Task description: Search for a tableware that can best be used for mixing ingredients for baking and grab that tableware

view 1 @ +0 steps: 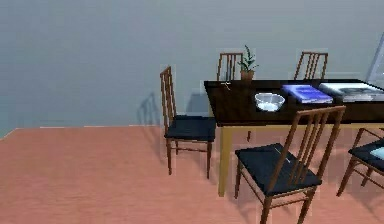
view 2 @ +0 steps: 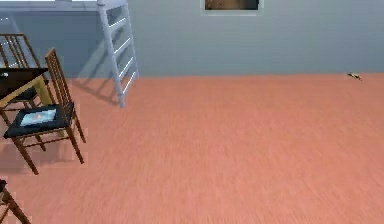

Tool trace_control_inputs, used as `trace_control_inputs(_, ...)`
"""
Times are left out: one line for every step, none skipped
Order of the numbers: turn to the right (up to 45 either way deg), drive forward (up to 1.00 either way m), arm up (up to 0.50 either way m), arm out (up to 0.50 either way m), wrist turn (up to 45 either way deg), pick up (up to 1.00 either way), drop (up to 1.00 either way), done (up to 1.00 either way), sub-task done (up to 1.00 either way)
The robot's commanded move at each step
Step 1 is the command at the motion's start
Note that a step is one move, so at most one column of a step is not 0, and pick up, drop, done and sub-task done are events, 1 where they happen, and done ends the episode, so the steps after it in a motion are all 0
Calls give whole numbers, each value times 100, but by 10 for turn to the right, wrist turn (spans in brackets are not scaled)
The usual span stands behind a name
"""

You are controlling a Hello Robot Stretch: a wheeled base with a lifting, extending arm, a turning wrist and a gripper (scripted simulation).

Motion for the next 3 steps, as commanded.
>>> trace_control_inputs(0, 60, 0, 0, 0, 0, 0, 0, 0)
trace_control_inputs(-450, 0, 0, 0, 0, 0, 0, 0, 0)
trace_control_inputs(-120, 0, 0, 0, 0, 0, 0, 0, 0)
